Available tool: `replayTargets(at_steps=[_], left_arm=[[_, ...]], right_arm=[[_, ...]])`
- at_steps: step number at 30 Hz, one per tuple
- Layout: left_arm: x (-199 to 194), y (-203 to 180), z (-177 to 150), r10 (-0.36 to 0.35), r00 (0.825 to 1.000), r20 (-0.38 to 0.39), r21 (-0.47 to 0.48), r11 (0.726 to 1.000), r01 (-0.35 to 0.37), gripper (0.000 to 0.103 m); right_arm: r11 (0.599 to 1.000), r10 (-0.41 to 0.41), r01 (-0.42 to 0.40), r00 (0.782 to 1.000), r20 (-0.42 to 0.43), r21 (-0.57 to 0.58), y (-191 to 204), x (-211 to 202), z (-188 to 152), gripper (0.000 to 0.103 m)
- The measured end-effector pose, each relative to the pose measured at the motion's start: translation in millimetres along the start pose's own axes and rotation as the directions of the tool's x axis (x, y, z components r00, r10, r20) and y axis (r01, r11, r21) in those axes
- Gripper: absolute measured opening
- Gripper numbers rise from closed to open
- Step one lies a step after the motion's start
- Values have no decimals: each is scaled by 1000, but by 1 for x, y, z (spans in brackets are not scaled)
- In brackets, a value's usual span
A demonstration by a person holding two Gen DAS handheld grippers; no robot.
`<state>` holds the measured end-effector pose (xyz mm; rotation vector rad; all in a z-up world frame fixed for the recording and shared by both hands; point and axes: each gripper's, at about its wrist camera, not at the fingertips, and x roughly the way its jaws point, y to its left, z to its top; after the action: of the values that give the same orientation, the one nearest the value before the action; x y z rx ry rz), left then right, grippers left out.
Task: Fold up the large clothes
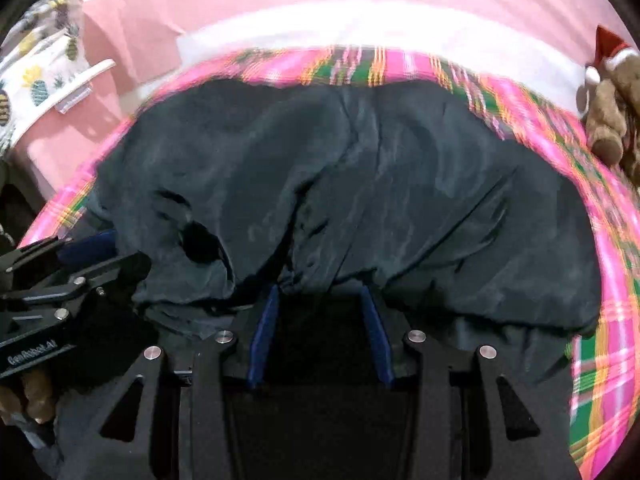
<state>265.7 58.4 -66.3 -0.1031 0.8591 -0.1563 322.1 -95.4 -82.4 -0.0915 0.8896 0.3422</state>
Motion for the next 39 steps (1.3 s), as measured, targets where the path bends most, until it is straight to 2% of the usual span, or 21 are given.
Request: replayTargets(at_steps=[3,7,11,19,26,39], left_arm=[[7,8,0,-26,1000,-1,-40,999,26,58],[7,5,0,-15,1000,5,-31,999,15,59],[-6,3,-1,-13,1000,19,-47,999,14,59],[-56,-6,-23,5,998,61,-29,1000,-3,58],[-104,-11,-40,16,994,111,-32,999,-12,58],[-158,-39,-71,7,990,142,-13,1000,-5,58]], right_arm=[[1000,16,-16,1000,5,19,-5,3,0,43],[1000,8,-9,1000,6,14,-6,4,0,43],[999,23,-24,1000,20,45,-7,-16,-5,43],[999,-33,33,994,105,0,8,-83,-24,43],[997,-61,67,981,186,-24,24,-137,-37,43],[997,-53,63,974,219,-39,38,-189,-79,44]])
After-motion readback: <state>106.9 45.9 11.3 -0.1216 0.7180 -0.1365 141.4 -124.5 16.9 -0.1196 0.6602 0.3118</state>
